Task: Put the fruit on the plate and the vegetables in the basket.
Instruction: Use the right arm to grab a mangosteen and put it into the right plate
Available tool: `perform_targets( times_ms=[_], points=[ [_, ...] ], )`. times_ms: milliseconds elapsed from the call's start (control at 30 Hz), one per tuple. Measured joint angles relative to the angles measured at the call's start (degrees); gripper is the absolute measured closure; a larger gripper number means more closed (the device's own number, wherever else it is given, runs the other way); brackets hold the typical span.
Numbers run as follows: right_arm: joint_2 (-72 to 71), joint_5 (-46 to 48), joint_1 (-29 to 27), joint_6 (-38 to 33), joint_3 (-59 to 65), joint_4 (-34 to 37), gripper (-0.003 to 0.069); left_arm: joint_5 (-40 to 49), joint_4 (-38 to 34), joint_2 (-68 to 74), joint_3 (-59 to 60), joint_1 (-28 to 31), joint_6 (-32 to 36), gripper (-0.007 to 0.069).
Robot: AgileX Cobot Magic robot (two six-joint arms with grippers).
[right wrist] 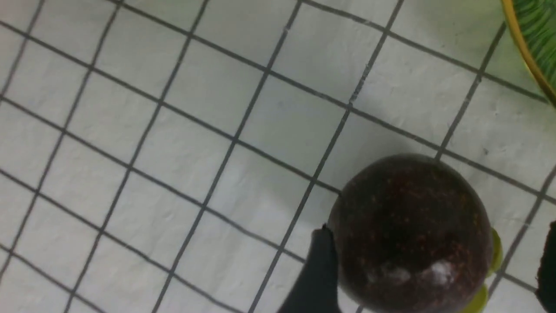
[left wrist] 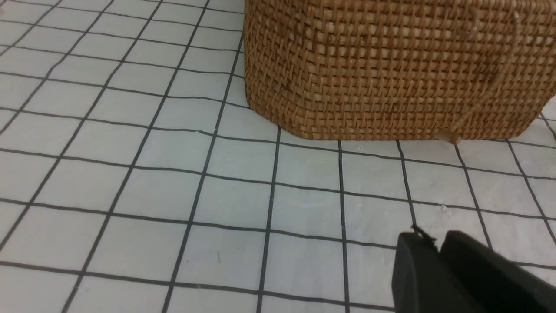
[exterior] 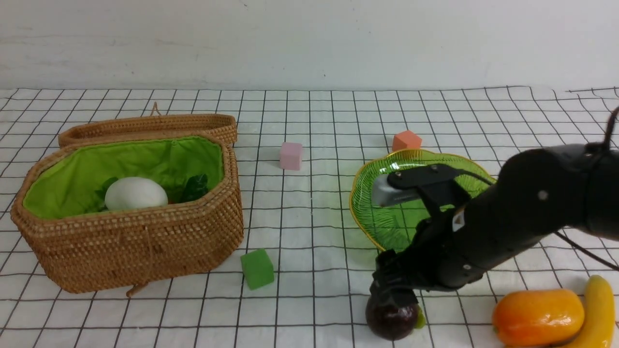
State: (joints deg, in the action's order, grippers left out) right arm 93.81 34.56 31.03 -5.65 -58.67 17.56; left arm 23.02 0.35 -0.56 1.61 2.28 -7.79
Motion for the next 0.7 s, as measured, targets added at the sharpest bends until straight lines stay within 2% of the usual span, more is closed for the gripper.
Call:
perform_targets(
  times_ms=[100,267,567,700],
  points=[
    [3.04,-0.65,0.0,-1.16,0.0,0.17,0.0039,0.0,0.0,0.0,0.0,0.0,0.0,0.055],
    [5.8,-0.5,0.06,-2.52,-0.7,1.0,0.0106,0.0,0.0,0.0,0.0,0.0,0.0,0.055],
    [4.17,3.73,0.06,-2.87,-0.84,1.44,0.0106,0.0,0.0,0.0,0.0,0.0,0.0,0.0545],
    [1.64,3.86,-1.65,-2.77,-3.7,1.43,0.0106,0.0,0.0,0.0,0.0,0.0,0.0,0.0542]
  ],
)
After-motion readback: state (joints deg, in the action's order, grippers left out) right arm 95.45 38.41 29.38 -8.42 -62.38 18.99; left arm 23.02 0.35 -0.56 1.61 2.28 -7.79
